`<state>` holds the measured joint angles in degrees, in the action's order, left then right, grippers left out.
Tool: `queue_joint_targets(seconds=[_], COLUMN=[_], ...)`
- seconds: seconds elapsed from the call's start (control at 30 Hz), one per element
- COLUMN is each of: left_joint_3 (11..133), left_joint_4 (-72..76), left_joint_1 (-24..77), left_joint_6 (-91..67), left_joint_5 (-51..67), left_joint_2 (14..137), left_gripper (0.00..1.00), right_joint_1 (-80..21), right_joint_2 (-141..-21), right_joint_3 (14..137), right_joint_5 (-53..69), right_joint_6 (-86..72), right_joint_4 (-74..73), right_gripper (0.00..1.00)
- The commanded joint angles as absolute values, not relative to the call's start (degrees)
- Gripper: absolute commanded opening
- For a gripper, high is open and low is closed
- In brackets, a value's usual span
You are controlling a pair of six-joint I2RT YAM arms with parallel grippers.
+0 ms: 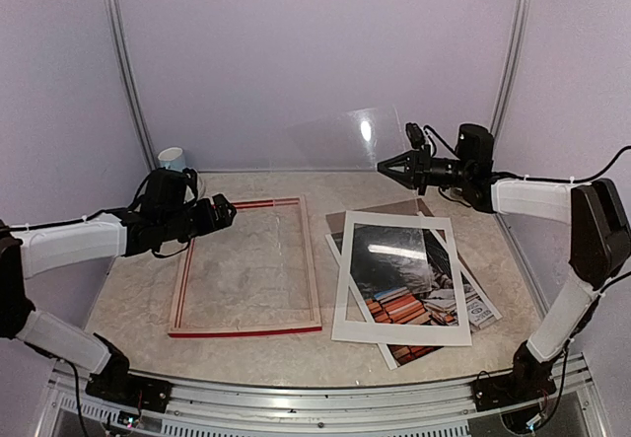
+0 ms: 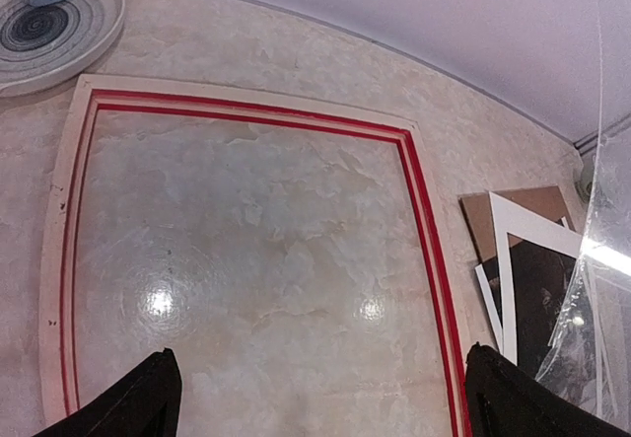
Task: Put the photo into the frame
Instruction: Place the glass panel at the frame body.
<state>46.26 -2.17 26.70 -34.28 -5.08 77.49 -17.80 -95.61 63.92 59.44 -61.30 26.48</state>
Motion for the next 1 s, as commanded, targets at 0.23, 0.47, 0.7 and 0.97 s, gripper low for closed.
queue_joint_targets(seconds=[0.23,0.47,0.7,0.97], left_joint_3=[40.4,35.5,34.4,33.1], left_joint_4=[0.3,5.6,6.4,8.2], left_joint_1=[22.7,19.8,19.4,18.8], left_joint_6=[-39.0,-41.4,-41.9,-42.8], left_joint_5=[-10.0,-10.7,-11.7,-12.5], left_joint_2=[75.1,74.0,74.7,74.7], left_gripper=[0.99,0.99,0.99,0.99], right_joint_1=[-24.4,-26.7,-28.5,-31.5], right_joint_2=[-106.5,-114.8,-121.0,-127.2], right_joint_3=[72.8,79.8,84.5,89.5], right_joint_5=[57.9,57.7,57.3,56.3], right_joint_6=[-68.3,-72.7,-79.2,-82.1], right_joint_4=[35.3,36.7,40.8,40.7], right_gripper=[0.0,0.0,0.0,0.0])
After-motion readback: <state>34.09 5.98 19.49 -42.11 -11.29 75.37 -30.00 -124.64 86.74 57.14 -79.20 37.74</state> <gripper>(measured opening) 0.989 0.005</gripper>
